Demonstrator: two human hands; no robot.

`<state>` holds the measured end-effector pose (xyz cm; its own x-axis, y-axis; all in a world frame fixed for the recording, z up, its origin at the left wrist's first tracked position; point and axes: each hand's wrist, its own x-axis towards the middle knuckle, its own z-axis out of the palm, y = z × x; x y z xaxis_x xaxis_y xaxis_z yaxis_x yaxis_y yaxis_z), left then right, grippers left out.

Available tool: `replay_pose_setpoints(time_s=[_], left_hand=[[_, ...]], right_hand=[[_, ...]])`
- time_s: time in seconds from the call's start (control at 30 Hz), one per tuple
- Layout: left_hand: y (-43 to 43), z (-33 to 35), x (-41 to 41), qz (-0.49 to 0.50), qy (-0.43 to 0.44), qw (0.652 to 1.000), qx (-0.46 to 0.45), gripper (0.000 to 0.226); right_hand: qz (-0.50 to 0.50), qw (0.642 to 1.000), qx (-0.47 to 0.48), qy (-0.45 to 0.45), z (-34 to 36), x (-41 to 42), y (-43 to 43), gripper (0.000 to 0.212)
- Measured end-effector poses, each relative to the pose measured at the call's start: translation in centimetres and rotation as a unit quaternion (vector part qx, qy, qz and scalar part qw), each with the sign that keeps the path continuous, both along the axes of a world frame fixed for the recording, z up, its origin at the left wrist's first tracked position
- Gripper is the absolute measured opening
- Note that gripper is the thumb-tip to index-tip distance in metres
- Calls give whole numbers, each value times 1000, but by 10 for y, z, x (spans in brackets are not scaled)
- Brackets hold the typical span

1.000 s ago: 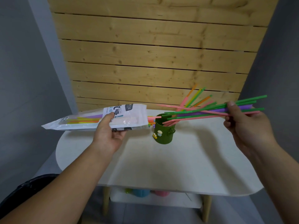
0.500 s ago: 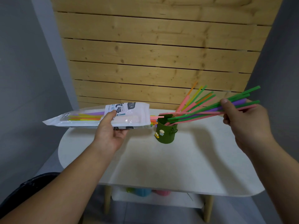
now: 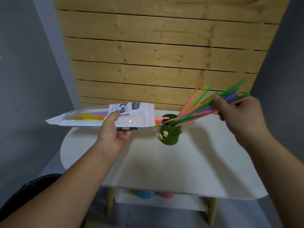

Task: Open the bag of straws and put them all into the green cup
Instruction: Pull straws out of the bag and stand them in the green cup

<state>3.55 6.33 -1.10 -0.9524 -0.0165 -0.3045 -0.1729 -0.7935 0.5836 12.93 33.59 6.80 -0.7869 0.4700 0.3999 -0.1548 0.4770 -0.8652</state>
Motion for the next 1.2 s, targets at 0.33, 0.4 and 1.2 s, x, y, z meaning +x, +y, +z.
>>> replay_pose_setpoints(time_s=[0.33, 0.4, 1.2], left_hand=[[-3, 0, 0, 3, 1, 1000, -2, 8], [-4, 0, -1, 4, 1, 1000, -3, 10], [-8, 4, 6, -10, 13, 1000, -22, 7]], right_hand=[[35, 999, 3, -16, -10, -26, -18, 28], [27, 999, 2, -18, -15, -33, -23, 27], [37, 966, -246, -71, -60, -72, -22, 27]])
